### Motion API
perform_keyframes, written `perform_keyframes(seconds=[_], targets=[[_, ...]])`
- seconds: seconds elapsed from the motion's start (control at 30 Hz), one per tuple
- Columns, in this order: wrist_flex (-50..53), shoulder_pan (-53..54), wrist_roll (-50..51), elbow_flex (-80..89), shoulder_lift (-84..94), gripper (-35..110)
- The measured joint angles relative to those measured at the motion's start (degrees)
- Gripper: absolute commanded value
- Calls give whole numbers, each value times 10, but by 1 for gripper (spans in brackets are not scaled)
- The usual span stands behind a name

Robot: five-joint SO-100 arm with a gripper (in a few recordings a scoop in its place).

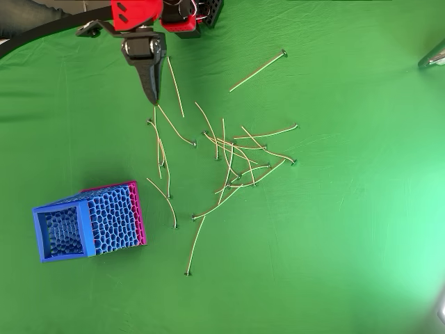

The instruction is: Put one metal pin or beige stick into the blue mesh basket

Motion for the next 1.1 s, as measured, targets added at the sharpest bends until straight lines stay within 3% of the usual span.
perform_keyframes(seconds=[0.47,0.83,1.1], targets=[[26,-12,0,165,114,0],[-79,-12,-7,311,114,0],[-37,-12,-3,321,114,1]])
